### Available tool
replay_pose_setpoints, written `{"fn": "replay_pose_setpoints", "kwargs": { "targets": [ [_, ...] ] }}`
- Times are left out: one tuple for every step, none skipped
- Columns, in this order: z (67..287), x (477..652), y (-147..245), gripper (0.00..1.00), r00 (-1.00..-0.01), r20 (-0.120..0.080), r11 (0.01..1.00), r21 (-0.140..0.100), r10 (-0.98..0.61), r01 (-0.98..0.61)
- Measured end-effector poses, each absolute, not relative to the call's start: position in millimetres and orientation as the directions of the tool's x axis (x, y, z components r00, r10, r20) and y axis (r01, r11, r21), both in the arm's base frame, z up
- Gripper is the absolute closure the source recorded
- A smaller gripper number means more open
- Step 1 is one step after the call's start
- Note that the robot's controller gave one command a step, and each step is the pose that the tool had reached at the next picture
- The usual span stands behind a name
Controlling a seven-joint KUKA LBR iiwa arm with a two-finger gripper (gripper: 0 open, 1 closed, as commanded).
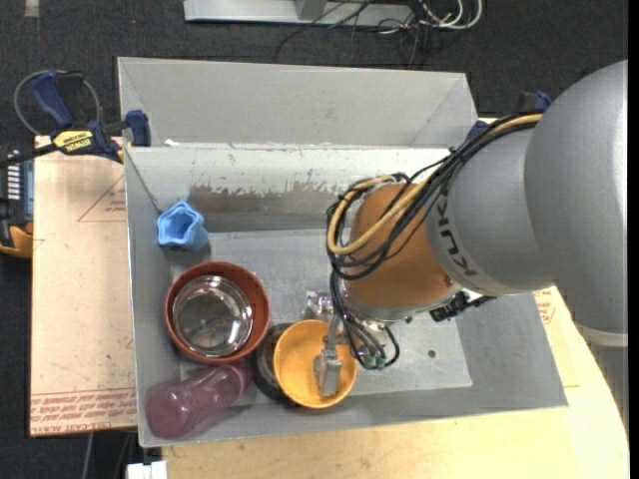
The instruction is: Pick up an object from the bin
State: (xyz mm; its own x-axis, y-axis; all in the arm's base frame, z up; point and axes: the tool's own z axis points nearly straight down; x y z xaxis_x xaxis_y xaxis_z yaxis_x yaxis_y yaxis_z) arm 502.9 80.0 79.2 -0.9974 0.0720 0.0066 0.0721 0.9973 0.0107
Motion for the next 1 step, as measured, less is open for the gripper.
{"fn": "replay_pose_setpoints", "kwargs": {
  "targets": [
    [189.6, 502.9, 87.8, 0.00, -0.999, 0.000, 0.999, 0.008, 0.045, 0.045]
  ]
}}
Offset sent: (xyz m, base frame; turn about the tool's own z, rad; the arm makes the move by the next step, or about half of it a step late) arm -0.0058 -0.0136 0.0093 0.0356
